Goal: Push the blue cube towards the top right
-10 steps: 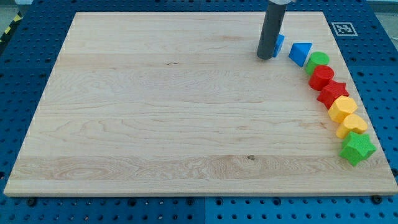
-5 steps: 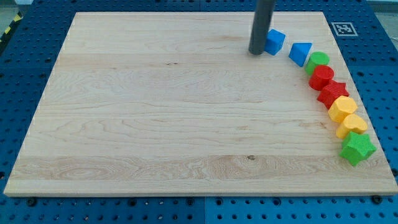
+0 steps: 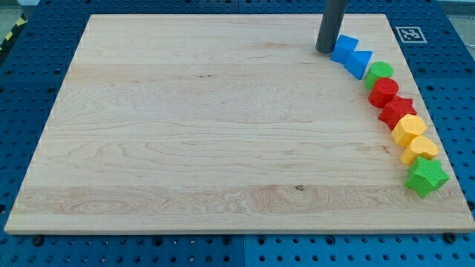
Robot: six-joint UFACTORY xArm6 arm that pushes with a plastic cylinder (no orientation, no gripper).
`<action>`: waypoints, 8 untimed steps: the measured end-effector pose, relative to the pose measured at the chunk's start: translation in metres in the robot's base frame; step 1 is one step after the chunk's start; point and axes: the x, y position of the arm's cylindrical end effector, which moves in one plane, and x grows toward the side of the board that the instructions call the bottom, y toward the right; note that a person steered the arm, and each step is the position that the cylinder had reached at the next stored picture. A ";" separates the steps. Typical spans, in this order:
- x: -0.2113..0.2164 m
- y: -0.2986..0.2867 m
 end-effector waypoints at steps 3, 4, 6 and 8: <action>-0.003 0.001; -0.001 0.001; 0.010 0.005; 0.010 0.006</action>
